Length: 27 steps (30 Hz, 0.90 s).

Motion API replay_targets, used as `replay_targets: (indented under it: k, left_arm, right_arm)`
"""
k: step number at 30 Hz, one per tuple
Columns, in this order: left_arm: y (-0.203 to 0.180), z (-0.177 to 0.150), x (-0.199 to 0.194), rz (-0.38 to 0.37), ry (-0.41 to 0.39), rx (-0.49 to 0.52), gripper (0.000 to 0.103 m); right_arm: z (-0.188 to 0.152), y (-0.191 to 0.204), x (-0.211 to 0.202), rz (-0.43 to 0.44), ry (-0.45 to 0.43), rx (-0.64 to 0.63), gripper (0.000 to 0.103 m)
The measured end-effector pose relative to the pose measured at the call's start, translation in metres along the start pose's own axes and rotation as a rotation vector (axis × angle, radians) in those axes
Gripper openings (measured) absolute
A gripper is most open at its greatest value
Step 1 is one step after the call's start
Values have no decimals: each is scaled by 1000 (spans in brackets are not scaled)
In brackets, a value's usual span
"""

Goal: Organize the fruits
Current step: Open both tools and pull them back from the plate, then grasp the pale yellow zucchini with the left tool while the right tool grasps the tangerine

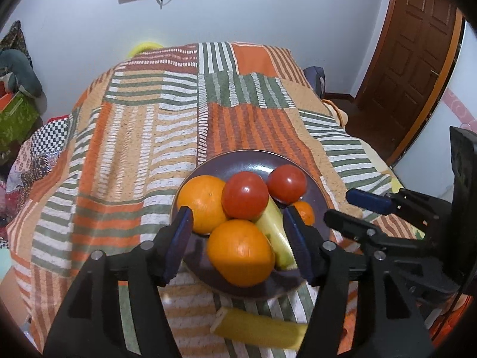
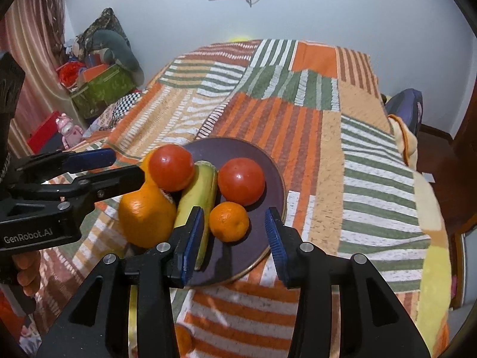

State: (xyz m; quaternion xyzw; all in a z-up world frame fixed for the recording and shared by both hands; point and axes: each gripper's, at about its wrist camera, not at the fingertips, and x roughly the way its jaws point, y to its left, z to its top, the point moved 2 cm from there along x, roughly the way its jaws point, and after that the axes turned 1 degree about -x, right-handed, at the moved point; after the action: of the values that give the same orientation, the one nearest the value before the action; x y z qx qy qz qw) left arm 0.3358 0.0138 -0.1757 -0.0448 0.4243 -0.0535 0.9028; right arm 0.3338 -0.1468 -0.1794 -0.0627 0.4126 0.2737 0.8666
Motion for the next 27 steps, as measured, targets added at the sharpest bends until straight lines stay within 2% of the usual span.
replay_targets:
  k: [4, 11, 15, 20, 27]
  left_arm:
    - [-3, -12, -20, 3, -7, 0, 70]
    - [-15, -48, -36, -5, 41, 9, 73]
    - [-25, -76, -36, -39, 95, 7, 73]
    - [-38, -109, -31, -43, 156, 20, 73]
    - [-52, -132, -20, -45, 204, 8, 73]
  right_arm:
    - [-4, 5, -18, -13, -20, -10, 40]
    - [-20, 14, -42, -30, -37, -29, 44]
    - [-35, 18, -50, -26, -29, -33, 46]
    - [-55, 21, -53, 0, -4, -23, 47]
    - [-81, 27, -56, 1, 15, -2, 47]
